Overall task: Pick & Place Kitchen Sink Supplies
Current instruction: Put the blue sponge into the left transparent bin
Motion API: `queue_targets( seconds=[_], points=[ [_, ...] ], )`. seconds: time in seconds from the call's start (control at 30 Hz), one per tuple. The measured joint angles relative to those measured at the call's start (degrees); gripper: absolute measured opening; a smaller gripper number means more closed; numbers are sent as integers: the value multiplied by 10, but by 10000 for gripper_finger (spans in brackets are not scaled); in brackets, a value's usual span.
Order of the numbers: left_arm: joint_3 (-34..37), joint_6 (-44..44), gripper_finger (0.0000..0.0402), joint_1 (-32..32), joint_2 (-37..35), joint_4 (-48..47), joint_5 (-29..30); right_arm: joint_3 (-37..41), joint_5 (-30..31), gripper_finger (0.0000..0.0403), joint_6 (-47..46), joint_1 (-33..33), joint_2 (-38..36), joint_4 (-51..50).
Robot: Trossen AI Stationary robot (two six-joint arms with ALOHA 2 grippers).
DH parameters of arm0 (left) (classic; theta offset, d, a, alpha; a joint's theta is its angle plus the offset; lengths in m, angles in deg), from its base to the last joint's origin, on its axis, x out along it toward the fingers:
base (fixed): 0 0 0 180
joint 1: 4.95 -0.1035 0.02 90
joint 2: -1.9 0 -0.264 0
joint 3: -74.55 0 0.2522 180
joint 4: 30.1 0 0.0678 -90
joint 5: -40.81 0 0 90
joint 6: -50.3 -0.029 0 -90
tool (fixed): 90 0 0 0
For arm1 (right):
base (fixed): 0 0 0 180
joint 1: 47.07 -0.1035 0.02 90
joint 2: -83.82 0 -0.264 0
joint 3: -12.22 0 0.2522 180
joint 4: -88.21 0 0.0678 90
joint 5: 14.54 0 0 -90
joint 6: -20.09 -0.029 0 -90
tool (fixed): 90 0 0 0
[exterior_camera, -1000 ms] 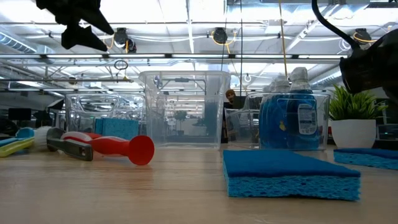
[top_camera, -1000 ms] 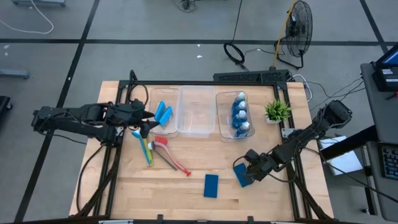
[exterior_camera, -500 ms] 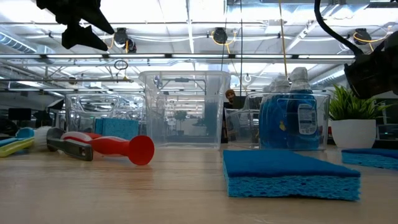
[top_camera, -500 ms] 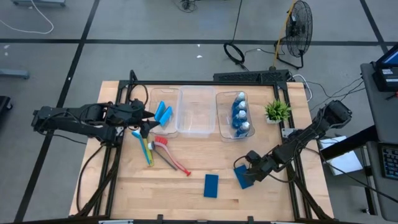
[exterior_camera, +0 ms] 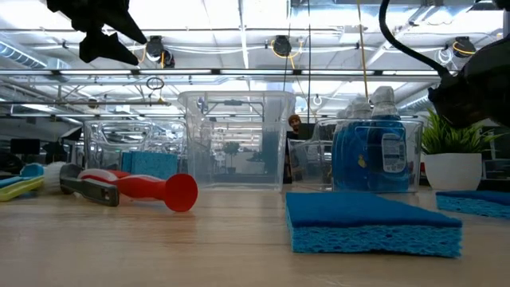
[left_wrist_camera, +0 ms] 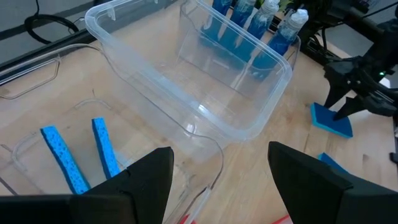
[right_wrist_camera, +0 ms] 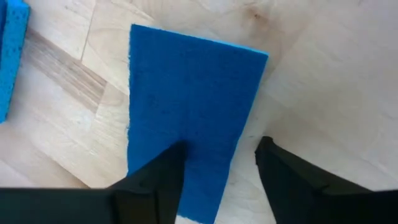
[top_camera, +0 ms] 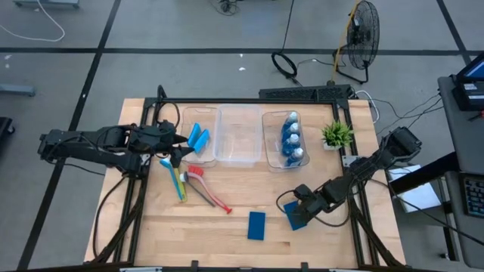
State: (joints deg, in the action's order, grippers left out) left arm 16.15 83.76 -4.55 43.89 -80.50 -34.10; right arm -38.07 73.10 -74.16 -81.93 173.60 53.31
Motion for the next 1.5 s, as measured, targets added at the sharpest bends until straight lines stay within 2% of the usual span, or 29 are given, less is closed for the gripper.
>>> queue_targets(
  seconds=[0.1, 0.3, 0.37, 0.6, 0.87, 1.1, 1.37, 1.5],
  points=[
    [0, 1, 267, 0, 0, 1, 0, 0, -5, 145, -2, 0, 1, -5],
    [0, 2, 266, 0, 0, 3, 0, 2, -3, 30, 2, 0, 2, 5],
    [0, 2, 266, 0, 0, 4, 0, 2, -3, 12, 6, 0, 2, 8],
    [0, 1, 266, 0, 0, 5, 0, 3, 8, 4, 14, -2, -22, 39],
    [0, 1, 266, 0, 0, 16, -17, 7, 116, 1, 59, -1, -144, 60],
    [0, -2, 266, 0, 0, 59, -53, 5, 170, 0, 109, -1, -222, 87],
    [0, -4, 266, 0, 22, 143, -117, 5, 280, 0, 263, 20, -244, 255],
    [0, -31, 266, 4, 65, 218, -154, 4, 301, 0, 386, 58, -244, 355]
  ],
)
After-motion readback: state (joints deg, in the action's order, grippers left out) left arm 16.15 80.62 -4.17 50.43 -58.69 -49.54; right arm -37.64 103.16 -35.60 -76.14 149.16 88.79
